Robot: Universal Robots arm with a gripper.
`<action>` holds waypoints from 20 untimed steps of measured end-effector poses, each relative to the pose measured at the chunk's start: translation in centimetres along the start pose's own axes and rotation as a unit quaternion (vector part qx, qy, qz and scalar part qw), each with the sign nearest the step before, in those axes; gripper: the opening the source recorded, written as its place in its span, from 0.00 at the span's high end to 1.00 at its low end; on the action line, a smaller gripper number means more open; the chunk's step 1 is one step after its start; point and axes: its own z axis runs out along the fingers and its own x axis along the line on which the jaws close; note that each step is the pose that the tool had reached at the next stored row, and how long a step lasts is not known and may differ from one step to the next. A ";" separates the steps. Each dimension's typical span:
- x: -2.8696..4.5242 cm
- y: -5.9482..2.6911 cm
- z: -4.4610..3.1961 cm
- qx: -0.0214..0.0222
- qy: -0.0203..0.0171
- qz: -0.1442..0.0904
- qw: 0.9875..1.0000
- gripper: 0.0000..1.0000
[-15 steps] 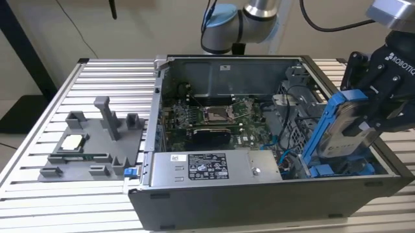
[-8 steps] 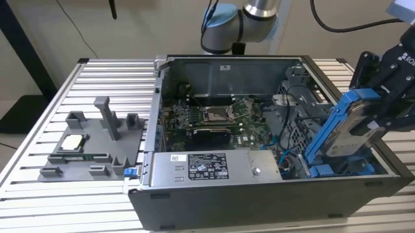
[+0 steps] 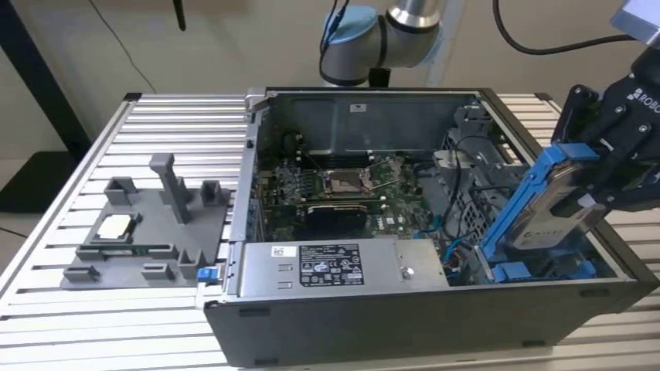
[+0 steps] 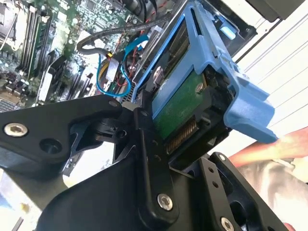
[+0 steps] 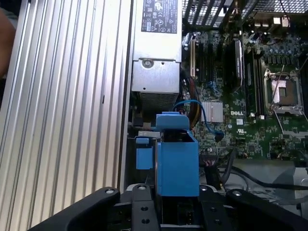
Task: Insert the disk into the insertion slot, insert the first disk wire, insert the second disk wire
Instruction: 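Insert the disk into the insertion slot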
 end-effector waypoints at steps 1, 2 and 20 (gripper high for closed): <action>-0.02 -0.07 0.06 0.000 -0.003 -0.001 1.000 0.67; -0.03 -0.16 0.09 0.000 -0.006 -0.002 1.000 0.67; -0.15 -0.47 -0.37 -0.013 -0.012 -0.002 1.000 0.59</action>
